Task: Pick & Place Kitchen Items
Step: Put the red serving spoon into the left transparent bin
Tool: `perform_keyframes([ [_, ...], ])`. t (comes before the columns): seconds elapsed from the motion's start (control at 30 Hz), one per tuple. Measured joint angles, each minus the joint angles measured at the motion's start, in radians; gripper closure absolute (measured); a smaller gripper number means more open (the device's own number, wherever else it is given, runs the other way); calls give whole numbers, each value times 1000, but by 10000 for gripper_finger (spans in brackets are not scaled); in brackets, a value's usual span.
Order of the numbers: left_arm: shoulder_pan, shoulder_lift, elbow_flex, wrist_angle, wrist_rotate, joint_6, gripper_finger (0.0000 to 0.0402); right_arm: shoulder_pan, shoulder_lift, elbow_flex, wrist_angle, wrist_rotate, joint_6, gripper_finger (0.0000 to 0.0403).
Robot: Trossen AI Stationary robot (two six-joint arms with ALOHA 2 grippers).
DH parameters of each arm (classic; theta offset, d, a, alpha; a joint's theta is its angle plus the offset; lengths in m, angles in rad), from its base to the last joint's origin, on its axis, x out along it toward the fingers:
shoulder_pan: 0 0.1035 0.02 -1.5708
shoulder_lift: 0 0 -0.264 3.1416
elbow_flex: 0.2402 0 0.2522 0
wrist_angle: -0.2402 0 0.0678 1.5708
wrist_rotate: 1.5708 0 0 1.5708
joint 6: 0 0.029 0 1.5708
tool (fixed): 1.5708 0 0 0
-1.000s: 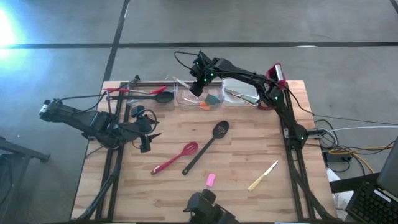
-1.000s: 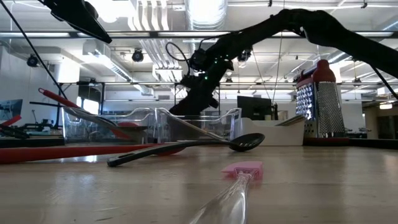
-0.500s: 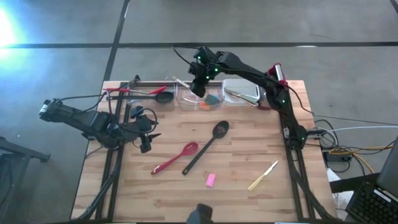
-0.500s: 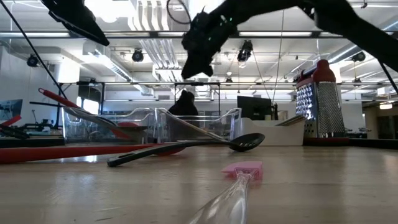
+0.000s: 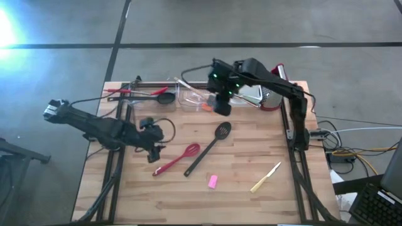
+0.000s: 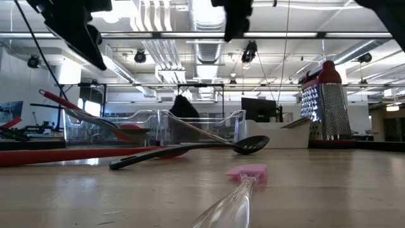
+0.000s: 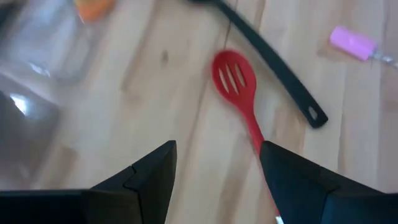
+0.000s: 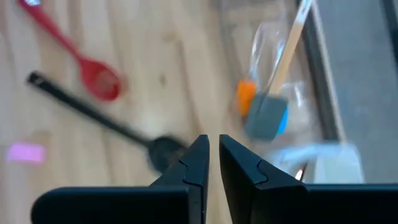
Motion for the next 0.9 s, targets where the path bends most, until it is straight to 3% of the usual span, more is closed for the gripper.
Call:
perform_keyframes([
  [0.27,0,195,0,0,123,-165,165,85,-128,-25,-62,16,215,375],
  [0.63,-22,385,0,70,218,-328,165,169,-267,-124,-63,94,307,374],
  [0.9,-38,462,1,178,239,-332,165,180,-283,-184,-62,97,310,374],
])
